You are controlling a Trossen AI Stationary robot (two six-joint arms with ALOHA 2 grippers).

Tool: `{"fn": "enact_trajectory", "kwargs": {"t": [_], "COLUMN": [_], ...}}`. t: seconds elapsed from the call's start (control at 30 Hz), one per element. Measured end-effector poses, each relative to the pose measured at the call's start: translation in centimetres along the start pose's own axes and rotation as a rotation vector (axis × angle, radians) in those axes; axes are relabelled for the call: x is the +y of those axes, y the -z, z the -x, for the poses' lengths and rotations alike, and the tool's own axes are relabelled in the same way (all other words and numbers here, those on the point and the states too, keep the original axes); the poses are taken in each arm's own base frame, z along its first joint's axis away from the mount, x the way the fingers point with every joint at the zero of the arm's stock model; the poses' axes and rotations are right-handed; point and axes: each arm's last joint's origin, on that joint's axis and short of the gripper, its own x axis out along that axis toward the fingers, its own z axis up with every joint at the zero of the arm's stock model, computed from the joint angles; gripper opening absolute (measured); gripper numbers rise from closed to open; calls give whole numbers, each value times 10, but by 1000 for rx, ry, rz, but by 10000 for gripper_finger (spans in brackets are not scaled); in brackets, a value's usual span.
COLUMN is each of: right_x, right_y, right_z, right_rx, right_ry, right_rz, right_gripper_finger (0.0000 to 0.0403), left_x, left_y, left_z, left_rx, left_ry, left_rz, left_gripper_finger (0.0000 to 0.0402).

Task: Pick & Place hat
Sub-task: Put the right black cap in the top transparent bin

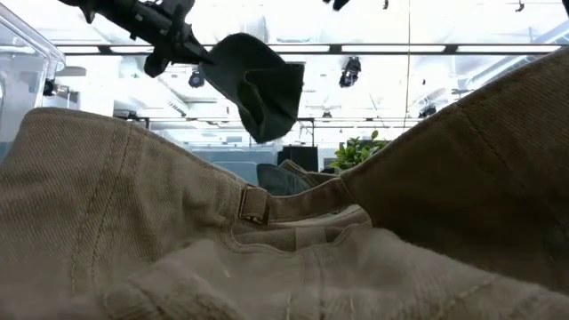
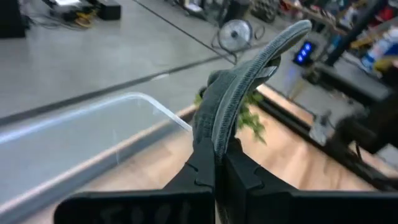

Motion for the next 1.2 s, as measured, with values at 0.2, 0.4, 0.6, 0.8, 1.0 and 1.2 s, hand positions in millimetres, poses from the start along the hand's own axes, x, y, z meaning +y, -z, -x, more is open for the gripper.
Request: {"fn": "enact_trajectory", "kwargs": {"t": [0.2, 0.4, 0.6, 0.8, 1.0, 1.2], "right_x": [-10, -5, 4, 11, 17, 22], "right_y": [4, 5, 8, 14, 19, 26], "right_z": [14, 8, -5, -16, -26, -36], "right_rx": [-27, -6, 40, 85, 122, 164], "right_ry": [-8, -4, 9, 21, 32, 47], "right_rz": [-40, -23, 9, 38, 47, 75], "right_gripper_finger": [267, 263, 267, 263, 265, 260], "left_x": [8, 8, 22, 39, 54, 66], "left_y": [-28, -41, -30, -21, -15, -11], "left_z": [10, 20, 14, 0, -13, -28], "left_rx": [-44, -105, -30, 36, 82, 118], "left_ry": [142, 106, -100, -179, -223, -215], "left_rz": [120, 85, 53, 125, 223, 347], "left_gripper_finger": [6, 6, 6, 6, 6, 13]}}
